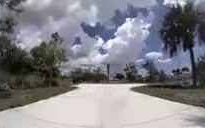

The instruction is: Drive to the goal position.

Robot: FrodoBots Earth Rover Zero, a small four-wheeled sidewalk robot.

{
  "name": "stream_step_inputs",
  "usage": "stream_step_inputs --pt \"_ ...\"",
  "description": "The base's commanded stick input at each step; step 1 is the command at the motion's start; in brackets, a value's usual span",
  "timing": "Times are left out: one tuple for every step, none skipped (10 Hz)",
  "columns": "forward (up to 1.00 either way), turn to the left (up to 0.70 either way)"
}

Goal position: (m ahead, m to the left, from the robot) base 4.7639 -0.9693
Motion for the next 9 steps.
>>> stream_step_inputs --pt "0.7 0.0" --pt "0.7 0.0" --pt "0.7 0.29" --pt "0.7 0.35" --pt "0.7 0.35" --pt "0.7 0.35" --pt "0.7 0.31" --pt "0.7 0.0" --pt "0.7 0.0"
